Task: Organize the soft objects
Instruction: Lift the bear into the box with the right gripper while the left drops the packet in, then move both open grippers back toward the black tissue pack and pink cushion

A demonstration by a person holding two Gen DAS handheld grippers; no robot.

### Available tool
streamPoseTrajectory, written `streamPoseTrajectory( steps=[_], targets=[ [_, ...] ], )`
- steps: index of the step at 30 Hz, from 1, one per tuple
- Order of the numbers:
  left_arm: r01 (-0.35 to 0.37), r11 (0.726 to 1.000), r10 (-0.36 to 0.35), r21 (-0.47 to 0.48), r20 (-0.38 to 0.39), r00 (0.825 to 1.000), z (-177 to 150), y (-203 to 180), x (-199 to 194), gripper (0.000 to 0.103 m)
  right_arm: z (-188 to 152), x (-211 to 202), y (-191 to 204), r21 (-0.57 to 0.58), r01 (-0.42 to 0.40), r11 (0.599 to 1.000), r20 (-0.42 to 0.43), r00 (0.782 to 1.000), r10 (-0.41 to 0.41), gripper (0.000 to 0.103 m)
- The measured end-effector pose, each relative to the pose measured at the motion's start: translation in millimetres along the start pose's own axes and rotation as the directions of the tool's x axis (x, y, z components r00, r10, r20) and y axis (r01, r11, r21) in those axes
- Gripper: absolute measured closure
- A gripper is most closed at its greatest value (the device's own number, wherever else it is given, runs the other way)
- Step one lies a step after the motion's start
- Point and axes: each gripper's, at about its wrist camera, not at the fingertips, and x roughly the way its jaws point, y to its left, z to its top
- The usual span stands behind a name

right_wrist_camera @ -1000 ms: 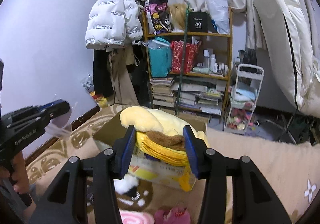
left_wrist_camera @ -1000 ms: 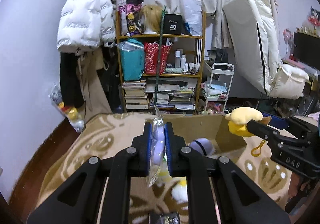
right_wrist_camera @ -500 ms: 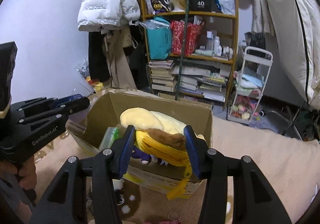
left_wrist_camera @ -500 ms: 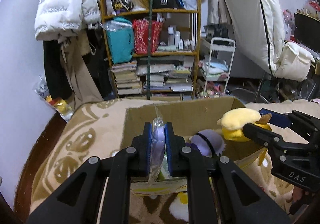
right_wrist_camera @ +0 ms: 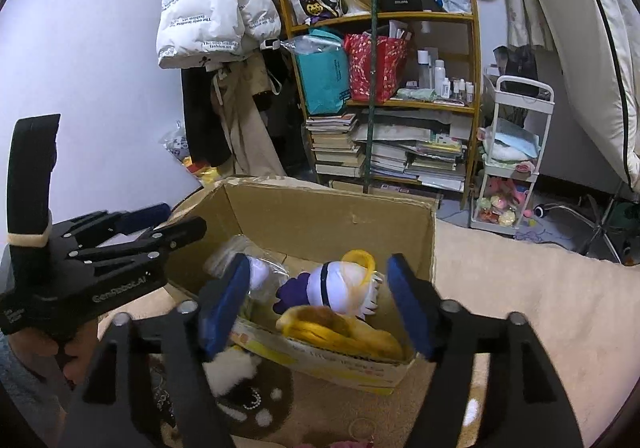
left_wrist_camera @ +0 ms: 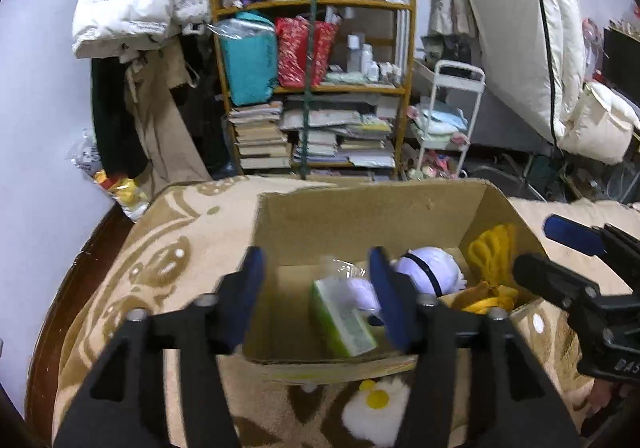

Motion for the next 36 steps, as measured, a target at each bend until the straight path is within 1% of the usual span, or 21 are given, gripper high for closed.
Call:
streamPoseTrajectory(
  steps=[1,3,4,6,9,11,14,18,20,23,25,28,31,36],
  targets=[
    [-0.003,1.0,0.003,-0.005,0.003,1.0,0.1,2.1,-3.0,0.043,-0.1,-2.0,0.6,-0.001,0.001,1.0,0.003,1.0,-0.001,0.02],
    [0.002,1.0,-0.002,-0.016,-0.002,1.0,0.7,6.0,-9.2,0.034,-1.0,-6.9,1.2,0.002,0.008,1.0,0.001,1.0,-0.008,0.015],
    [0.004,1.0,-0.004,-0.023,-0.003,1.0,0.4,8.8,-12.8,0.031,-1.2,-9.7,2.0,0.006,0.005,1.0,-0.002,1.0,-0.005,0.01],
    [0.005,0.999,-0.005,-0.041,0.003,1.0,-1.9,14.1,-23.7,0.02,-2.2,-14.3,3.6,0.009,-0.002,1.0,-0.007,1.0,0.002,0.007],
    [-0.018,0.999,0.018,-0.046,0.012,1.0,-6.7,18.8,-40.7,0.011,-5.9,-24.5,8.9,0.004,-0.004,1.0,-0.017,1.0,0.004,0.004],
    [-0.029,0.999,0.029,-0.042,0.0,1.0,-10.5,21.3,-49.3,0.009,-10.5,-34.6,14.2,0.003,0.007,1.0,-0.021,1.0,-0.007,0.0],
    [-0.022,0.997,0.019,-0.069,-0.048,0.999,-18.7,28.1,-61.4,0.009,-16.1,-47.5,21.1,0.002,0.017,1.0,-0.024,1.0,-0.017,0.0],
    [-0.038,0.995,0.03,-0.09,-0.082,0.996,-31.3,33.2,-78.2,0.009,-23.4,-62.7,34.8,-0.02,0.006,1.0,-0.051,0.999,-0.007,0.0],
    [-0.04,0.996,0.033,-0.074,-0.094,0.995,-38.4,31.1,-87.1,0.009,-29.8,-71.6,44.4,-0.048,0.014,0.999,-0.06,0.998,-0.017,0.0],
    [-0.064,0.997,0.059,-0.049,-0.105,0.993,-48.1,29.6,-100.2,0.009,-40.3,-80.8,54.4,-0.068,0.013,0.998,-0.081,0.997,-0.019,0.0],
    [-0.071,0.996,0.064,-0.049,-0.121,0.991,-57.0,29.6,-107.2,0.009,-46.2,-86.4,61.2,-0.077,0.012,0.997,-0.094,0.995,-0.02,0.0],
    [-0.078,0.996,0.07,-0.051,-0.149,0.986,-68.7,30.1,-112.5,0.008,-52.6,-92.7,70.8,-0.097,0.012,0.995,-0.103,0.994,-0.022,0.0],
    [-0.091,0.995,0.084,-0.034,-0.175,0.981,-77.7,30.3,-115.6,0.008,-59.0,-96.3,80.0,-0.116,0.002,0.993,-0.117,0.993,-0.015,0.0],
    [-0.09,0.995,0.079,-0.048,-0.205,0.975,-83.2,34.8,-114.0,0.008,-67.5,-92.6,89.9,-0.153,0.005,0.988,-0.142,0.989,-0.027,0.0]
  ],
)
